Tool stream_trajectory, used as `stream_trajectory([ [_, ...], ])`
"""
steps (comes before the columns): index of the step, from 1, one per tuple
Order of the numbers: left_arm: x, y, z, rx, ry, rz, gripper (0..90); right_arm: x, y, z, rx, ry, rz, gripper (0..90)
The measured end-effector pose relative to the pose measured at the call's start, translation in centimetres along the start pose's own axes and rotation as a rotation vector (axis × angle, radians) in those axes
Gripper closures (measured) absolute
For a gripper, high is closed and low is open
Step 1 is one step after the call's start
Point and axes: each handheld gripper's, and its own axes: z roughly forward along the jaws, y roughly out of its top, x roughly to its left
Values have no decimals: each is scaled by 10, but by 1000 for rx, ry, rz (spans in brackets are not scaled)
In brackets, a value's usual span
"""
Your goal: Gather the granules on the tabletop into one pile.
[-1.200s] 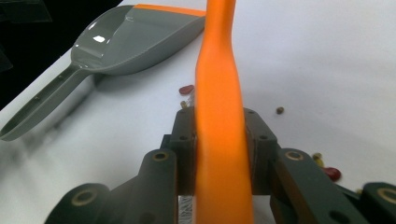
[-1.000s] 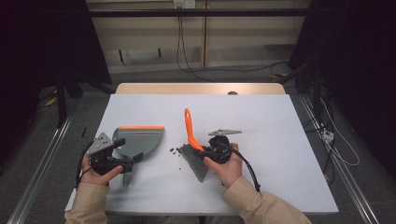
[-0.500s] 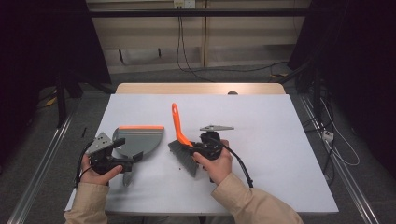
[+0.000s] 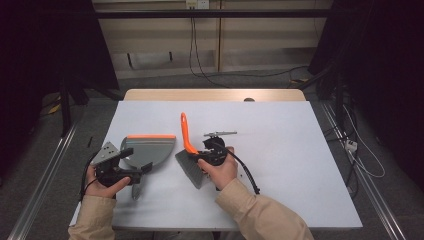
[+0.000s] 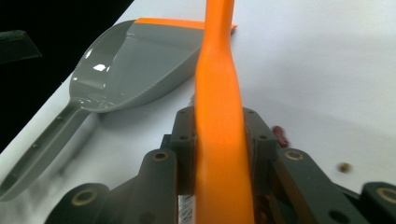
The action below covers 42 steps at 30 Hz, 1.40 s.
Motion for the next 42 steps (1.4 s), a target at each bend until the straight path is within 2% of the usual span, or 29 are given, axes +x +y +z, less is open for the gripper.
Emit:
stream_trajectory([
  [13, -3, 0, 3, 9, -3, 11, 64, -30, -6, -34, -39, -80, 46, 707],
  [23, -3, 0, 3, 12, -2, 13, 64, -45, -10, -49, -62, -92, 85, 707],
  [29, -4, 1, 3, 9, -4, 12, 64, -47, -11, -54, -67, -102, 87, 707],
  [32, -4, 1, 3, 10, -4, 12, 64, -47, -12, -55, -78, -87, 102, 709],
  [34, -4, 1, 4, 11, -4, 12, 64, -45, -11, -56, -92, -79, 96, 710],
  [37, -4, 1, 5, 12, -5, 10, 63, -38, -7, -54, -99, -42, 104, 711],
  [42, -3, 1, 4, 10, -6, 7, 63, -24, 0, -40, -91, 7, 99, 711],
])
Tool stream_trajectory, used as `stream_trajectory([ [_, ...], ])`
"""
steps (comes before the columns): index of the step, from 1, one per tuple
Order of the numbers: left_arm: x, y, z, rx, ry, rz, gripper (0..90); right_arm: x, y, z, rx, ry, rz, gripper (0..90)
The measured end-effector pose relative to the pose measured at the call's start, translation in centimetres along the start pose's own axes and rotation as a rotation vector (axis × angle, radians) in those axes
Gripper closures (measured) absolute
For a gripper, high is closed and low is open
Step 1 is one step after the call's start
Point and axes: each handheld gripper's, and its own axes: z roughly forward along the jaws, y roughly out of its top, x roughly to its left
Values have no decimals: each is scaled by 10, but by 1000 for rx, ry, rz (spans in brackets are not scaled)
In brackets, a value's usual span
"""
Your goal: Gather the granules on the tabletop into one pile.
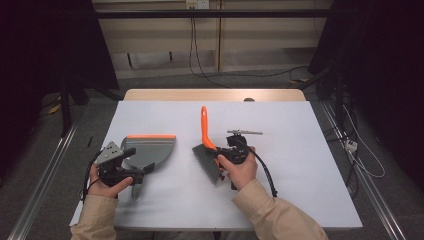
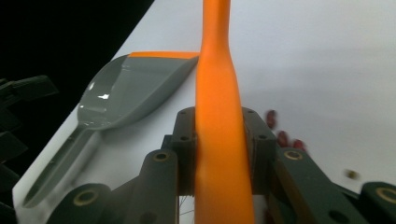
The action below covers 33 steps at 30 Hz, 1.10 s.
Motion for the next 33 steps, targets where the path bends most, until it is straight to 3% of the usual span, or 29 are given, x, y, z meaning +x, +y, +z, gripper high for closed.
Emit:
stream_trajectory([
  [5, 1, -1, 0, 0, -2, -7, 64, 10, 2, 23, 56, 28, 6, 711],
  [7, 2, -1, 0, 1, -2, -5, 63, 8, 2, 31, 73, 4, 7, 711],
  [9, 2, -1, -1, -3, 0, -5, 63, 1, 5, 33, 82, 5, 39, 710],
  [20, 0, -1, 1, 7, 3, 1, 64, -27, 5, 4, 53, -74, 35, 708],
  [27, 0, -1, 1, 5, 3, 4, 64, -32, 2, -7, 32, -62, 53, 709],
  [33, -1, -1, 3, 8, 0, 2, 64, -27, 5, -9, 14, -1, 76, 711],
])
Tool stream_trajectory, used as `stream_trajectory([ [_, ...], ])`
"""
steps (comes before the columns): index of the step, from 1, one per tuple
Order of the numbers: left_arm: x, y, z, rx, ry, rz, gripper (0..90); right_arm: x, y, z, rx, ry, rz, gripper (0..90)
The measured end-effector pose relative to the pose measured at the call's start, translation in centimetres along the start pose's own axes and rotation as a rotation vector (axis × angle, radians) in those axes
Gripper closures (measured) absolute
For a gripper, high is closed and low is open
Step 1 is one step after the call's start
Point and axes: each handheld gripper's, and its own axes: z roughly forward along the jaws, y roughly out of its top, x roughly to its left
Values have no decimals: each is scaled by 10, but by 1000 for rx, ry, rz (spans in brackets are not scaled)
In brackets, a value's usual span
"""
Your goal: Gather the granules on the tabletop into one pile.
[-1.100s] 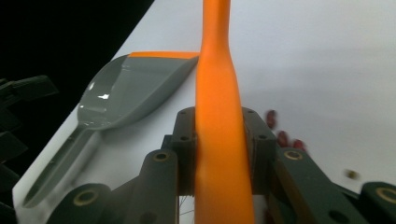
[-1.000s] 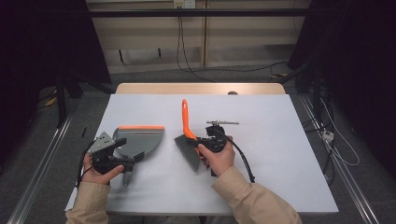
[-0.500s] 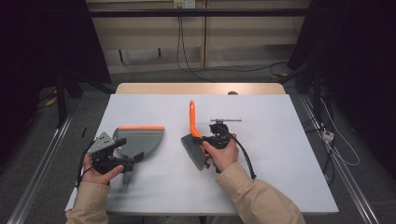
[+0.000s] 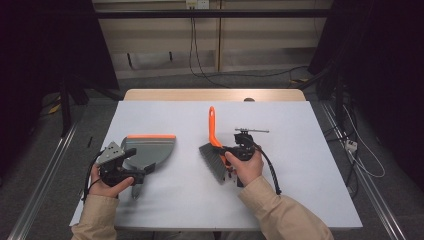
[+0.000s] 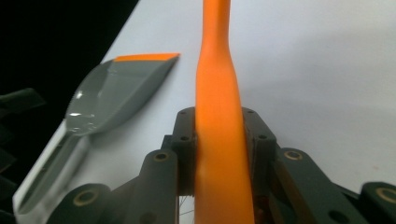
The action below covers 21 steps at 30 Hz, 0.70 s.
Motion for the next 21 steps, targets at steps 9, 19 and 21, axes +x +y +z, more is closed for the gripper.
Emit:
stream_trajectory([
  [9, 0, 0, 0, -1, -2, -1, 64, 9, 29, -17, -70, 53, -167, 711],
  [19, 2, -1, 0, 2, -1, -5, 63, -15, 56, -11, -62, 1, -540, 711],
  [21, 2, -1, 0, 1, 0, -8, 64, -17, 57, -4, -49, -6, -625, 711],
])
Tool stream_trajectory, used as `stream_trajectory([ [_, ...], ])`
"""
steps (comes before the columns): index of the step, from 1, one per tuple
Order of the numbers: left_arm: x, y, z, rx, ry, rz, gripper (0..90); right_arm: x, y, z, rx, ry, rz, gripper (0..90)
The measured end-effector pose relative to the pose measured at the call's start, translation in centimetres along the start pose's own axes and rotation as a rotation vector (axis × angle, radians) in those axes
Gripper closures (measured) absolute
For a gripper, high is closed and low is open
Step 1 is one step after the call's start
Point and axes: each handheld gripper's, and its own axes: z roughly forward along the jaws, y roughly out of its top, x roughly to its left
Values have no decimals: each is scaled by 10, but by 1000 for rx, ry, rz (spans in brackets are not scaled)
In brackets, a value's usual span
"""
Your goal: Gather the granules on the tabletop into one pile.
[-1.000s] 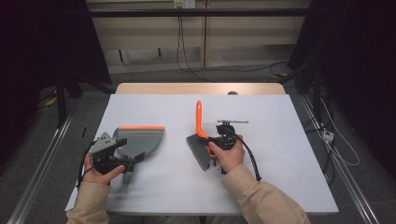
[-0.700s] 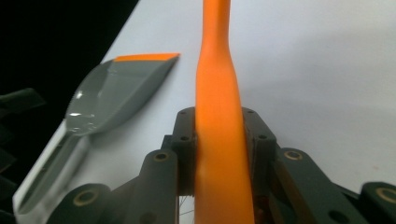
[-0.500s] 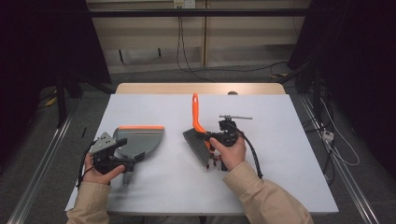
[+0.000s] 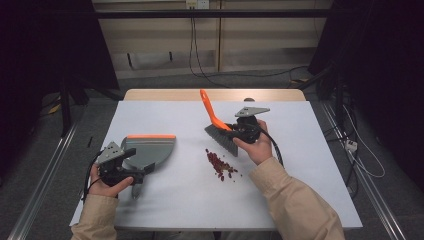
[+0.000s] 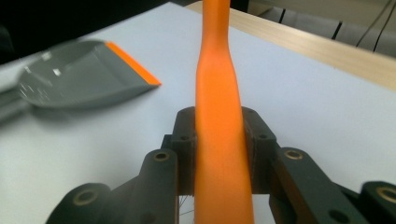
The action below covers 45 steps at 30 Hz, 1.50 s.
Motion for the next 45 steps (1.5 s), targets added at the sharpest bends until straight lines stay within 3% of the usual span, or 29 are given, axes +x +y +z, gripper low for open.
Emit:
stream_trajectory([
  [5, 2, -1, 0, 2, 3, -4, 64, -3, 0, 17, 22, 28, -187, 711],
  [8, 3, -1, -1, 1, 4, -8, 64, -2, 0, 25, 22, 45, -263, 711],
  [12, 3, -2, 0, 4, 5, -11, 63, 0, -2, 34, 76, 59, -404, 711],
  [18, 3, -2, 0, 6, 7, -7, 64, 13, -4, 34, 120, 160, -494, 712],
  [21, 3, -2, 0, 7, 7, -6, 63, 17, -4, 32, 152, 173, -519, 711],
  [26, 2, -2, -1, 7, 7, -2, 63, 20, -6, 25, 180, 200, -510, 710],
  [33, 2, -2, -1, 6, 10, -1, 64, 29, -12, 11, 211, 217, -533, 707],
  [45, 0, 0, -1, 2, 9, 8, 64, 34, -19, -7, 223, 212, -499, 708],
])
